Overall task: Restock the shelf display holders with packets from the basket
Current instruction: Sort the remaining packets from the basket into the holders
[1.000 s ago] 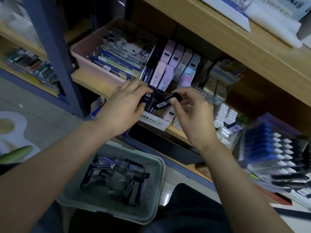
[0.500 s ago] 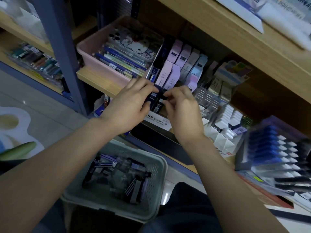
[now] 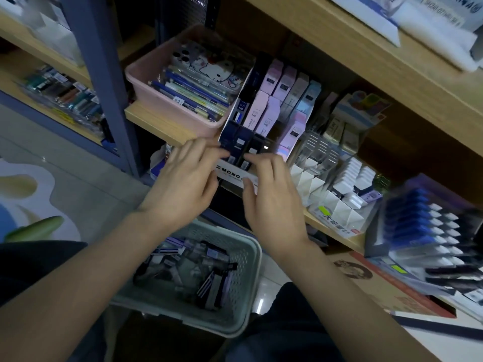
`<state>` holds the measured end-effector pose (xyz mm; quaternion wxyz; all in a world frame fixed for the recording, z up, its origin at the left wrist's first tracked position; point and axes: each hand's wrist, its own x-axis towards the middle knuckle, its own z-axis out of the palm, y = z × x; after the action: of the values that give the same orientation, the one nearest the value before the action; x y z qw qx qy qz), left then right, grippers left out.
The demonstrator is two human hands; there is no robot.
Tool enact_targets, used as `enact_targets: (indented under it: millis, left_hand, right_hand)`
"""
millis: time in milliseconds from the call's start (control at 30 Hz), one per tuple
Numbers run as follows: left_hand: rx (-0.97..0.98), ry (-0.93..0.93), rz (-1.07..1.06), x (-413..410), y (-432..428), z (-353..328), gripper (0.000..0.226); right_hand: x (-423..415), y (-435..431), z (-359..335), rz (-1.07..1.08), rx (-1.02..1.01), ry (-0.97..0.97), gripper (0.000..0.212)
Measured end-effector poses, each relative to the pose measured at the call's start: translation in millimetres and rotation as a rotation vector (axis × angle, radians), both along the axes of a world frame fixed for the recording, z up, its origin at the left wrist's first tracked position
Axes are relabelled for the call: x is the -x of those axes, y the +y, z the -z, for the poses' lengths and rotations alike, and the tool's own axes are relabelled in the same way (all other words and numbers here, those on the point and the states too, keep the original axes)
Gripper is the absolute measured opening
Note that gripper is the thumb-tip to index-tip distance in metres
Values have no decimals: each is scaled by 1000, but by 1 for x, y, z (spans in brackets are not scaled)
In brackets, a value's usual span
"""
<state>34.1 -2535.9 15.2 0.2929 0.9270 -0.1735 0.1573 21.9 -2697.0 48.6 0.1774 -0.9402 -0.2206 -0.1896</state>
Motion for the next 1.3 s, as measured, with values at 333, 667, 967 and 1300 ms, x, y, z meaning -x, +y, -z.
enact_targets:
  millis: [333, 667, 967, 1300]
  left_hand:
    - [-68, 388, -199, 73, 56, 108, 50]
    - [256, 719, -403, 104, 91, 178, 48]
    - [348, 613, -445, 104, 85, 184, 43]
    - [385, 628, -431, 107, 85, 189, 39]
  right_hand:
    - [50, 7, 122, -323, 314, 673, 46]
    - [56, 36, 263, -93, 204, 1108, 64]
    - [48, 75, 308, -67, 238, 933, 67]
    - [41, 96, 321, -8, 481, 1017, 65]
